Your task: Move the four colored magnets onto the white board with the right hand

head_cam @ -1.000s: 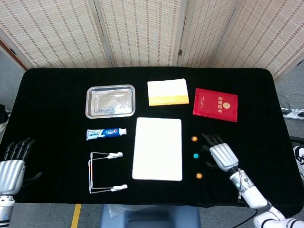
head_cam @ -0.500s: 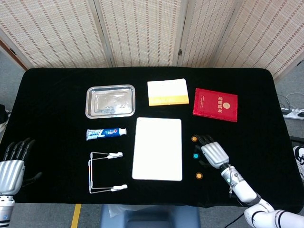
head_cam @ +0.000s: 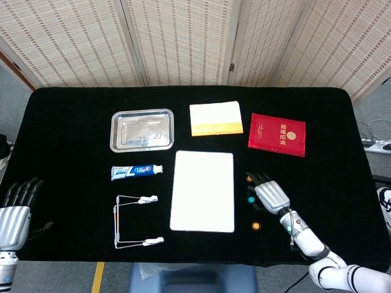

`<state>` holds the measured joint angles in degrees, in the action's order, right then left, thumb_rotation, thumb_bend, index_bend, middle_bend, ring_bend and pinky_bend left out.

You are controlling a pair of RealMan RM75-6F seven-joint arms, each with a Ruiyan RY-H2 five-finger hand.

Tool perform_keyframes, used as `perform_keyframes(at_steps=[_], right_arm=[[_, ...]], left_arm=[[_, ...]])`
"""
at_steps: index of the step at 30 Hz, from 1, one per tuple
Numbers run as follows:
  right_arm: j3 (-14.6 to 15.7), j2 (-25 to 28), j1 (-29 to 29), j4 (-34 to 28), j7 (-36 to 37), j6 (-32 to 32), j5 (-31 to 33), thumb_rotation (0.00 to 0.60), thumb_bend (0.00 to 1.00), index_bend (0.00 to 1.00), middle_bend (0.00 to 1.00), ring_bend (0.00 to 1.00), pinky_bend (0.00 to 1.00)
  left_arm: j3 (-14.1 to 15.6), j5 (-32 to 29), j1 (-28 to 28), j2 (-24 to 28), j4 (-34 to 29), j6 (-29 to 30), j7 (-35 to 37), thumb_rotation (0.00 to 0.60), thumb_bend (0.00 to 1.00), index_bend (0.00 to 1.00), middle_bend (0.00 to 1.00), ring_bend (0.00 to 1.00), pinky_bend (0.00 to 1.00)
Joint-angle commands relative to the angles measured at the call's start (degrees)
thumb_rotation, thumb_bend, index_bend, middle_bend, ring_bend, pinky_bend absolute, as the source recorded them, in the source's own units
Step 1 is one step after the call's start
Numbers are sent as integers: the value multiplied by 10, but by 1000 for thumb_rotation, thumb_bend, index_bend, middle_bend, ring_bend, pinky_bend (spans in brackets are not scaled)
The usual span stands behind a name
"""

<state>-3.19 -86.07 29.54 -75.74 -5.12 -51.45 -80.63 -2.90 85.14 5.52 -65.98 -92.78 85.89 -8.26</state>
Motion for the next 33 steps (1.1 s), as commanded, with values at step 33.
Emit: perform_keyframes(at_steps=[33], right_arm=[[-30, 17, 58, -97, -32, -6, -10, 600, 445, 518, 92, 0, 0]], left_arm=[[2, 6, -4, 0, 9, 7, 10, 600, 153, 83, 78, 106, 0]])
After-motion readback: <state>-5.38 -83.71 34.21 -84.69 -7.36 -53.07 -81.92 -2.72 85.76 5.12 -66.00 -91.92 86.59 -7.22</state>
